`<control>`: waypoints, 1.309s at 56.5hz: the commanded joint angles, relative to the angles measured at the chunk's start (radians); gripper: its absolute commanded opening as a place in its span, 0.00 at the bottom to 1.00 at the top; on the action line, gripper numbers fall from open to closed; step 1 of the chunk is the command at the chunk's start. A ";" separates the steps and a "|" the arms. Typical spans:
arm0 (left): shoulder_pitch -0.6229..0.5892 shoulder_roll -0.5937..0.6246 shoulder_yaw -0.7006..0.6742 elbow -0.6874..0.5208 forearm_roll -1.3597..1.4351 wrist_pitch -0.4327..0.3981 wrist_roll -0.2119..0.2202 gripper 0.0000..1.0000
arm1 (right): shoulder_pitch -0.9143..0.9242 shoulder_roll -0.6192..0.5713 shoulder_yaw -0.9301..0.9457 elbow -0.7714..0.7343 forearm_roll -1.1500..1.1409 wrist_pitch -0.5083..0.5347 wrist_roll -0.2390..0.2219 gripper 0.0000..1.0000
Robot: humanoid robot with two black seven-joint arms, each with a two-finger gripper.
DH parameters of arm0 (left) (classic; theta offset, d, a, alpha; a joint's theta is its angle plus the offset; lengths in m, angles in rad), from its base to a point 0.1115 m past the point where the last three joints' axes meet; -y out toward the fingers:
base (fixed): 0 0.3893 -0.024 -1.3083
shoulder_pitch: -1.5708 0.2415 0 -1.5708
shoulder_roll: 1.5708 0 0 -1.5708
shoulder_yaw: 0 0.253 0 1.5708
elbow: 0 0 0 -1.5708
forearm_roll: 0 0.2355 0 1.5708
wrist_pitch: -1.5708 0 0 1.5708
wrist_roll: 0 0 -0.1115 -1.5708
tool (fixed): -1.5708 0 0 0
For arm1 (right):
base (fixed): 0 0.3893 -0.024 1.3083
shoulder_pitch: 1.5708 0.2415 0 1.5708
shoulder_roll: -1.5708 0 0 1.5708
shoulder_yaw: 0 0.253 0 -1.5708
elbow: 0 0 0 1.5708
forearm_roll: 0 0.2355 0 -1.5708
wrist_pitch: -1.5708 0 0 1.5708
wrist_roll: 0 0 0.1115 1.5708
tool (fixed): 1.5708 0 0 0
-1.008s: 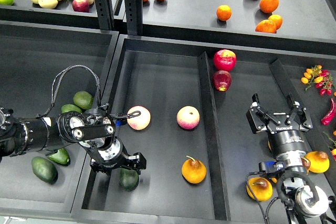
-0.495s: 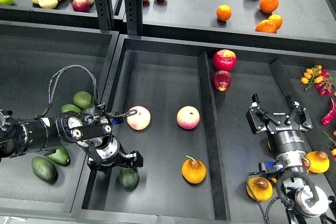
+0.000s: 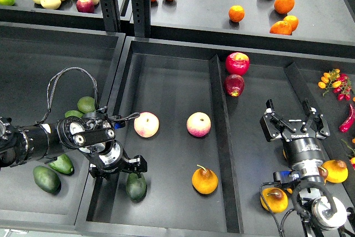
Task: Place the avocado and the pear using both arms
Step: 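Close the left gripper around the dark green avocado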
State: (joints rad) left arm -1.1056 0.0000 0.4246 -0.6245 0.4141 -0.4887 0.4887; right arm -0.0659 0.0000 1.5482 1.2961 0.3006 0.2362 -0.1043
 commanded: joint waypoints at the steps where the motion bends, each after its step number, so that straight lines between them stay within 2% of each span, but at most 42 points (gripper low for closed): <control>1: 0.006 0.000 -0.004 0.000 0.000 0.000 0.000 0.99 | 0.000 0.000 0.000 -0.001 0.000 0.000 0.000 1.00; 27: 0.021 0.000 -0.020 0.005 -0.002 0.000 0.000 0.99 | 0.000 0.000 0.000 -0.001 0.000 0.000 0.000 1.00; 45: 0.026 0.000 -0.018 0.006 -0.009 0.000 0.000 0.91 | 0.000 0.000 0.000 -0.006 0.000 0.000 0.000 1.00; 74: 0.044 0.000 -0.063 -0.003 -0.015 0.000 0.000 0.89 | 0.000 0.000 0.000 -0.014 0.000 0.000 0.000 1.00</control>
State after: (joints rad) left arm -1.0617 0.0000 0.3718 -0.6251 0.4002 -0.4887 0.4888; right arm -0.0659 0.0000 1.5478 1.2845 0.3007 0.2362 -0.1043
